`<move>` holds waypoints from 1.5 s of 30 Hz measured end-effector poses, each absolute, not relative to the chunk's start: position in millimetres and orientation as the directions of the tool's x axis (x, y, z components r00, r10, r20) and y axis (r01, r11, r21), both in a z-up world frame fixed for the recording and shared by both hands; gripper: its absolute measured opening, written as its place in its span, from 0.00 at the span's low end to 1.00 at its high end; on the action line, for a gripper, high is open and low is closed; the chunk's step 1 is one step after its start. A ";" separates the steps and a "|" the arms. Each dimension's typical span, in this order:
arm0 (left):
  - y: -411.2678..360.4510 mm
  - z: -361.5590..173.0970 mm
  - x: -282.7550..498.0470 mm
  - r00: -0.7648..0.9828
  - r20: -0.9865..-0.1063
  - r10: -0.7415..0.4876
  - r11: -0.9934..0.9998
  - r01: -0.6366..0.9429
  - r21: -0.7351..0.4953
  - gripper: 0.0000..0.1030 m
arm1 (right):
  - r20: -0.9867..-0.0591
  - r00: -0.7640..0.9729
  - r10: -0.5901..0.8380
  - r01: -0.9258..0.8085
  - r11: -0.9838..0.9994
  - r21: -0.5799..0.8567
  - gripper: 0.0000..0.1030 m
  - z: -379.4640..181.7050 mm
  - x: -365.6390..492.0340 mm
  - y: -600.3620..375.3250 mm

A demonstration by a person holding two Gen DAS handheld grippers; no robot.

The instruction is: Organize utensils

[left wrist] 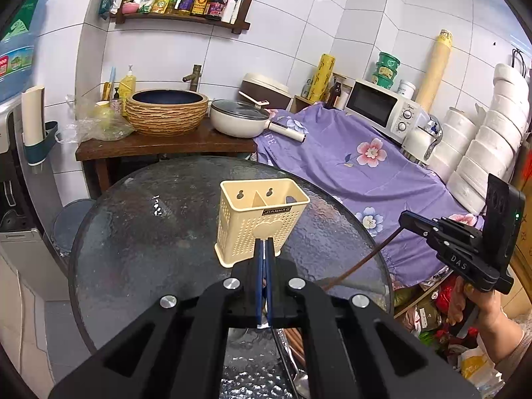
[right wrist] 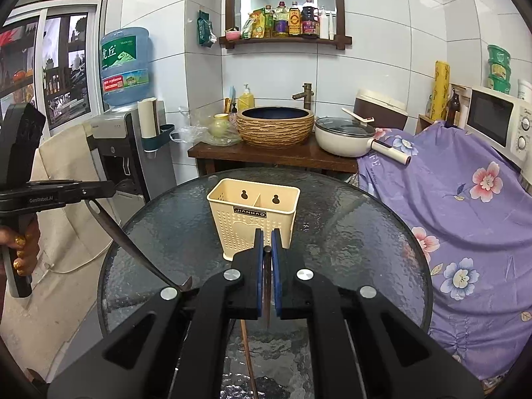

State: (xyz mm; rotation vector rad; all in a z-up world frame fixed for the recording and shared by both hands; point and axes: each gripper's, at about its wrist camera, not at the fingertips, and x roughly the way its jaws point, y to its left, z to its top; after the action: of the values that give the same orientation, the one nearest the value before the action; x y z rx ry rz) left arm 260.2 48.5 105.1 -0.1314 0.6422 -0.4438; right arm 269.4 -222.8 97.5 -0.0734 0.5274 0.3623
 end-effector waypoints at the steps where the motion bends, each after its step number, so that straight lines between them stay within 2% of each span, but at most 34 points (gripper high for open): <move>1: 46.9 107.1 262.9 0.704 -0.554 -0.444 0.896 0.364 -0.255 0.01 | -0.509 0.798 0.322 -0.362 0.932 0.021 0.05 98.2 270.7 -221.3; 10: 37.6 119.1 278.9 0.679 -0.560 -0.475 0.879 0.394 -0.268 0.01 | -0.539 0.768 0.346 -0.385 0.922 0.044 0.05 109.6 292.4 -215.9; 17: 32.6 138.5 287.3 0.674 -0.544 -0.500 0.865 0.416 -0.279 0.01 | -0.526 0.761 0.379 -0.413 0.909 0.057 0.05 129.6 300.8 -210.1; 26: 17.6 216.1 320.5 0.684 -0.488 -0.542 0.840 0.460 -0.289 0.01 | -0.483 0.764 0.427 -0.431 0.896 0.109 0.05 208.1 338.0 -210.7; 35: -9.3 281.4 378.6 0.756 -0.455 -0.470 0.882 0.424 -0.207 0.00 | -0.462 0.783 0.416 -0.384 0.908 0.167 0.05 268.6 396.8 -212.2; 40: -7.5 283.3 415.8 0.765 -0.445 -0.466 0.885 0.388 -0.258 0.00 | -0.458 0.809 0.368 -0.353 0.928 0.121 0.05 277.3 427.9 -203.9; 45: -6.5 258.8 441.9 0.759 -0.458 -0.462 0.884 0.358 -0.300 0.00 | -0.490 0.801 0.344 -0.330 0.937 0.117 0.05 256.5 452.5 -198.9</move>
State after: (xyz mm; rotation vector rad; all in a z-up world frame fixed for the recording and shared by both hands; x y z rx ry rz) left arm 441.9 -6.5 258.8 -0.1993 0.5495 -0.4495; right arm 452.5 -198.9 256.5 0.0263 0.5305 0.3612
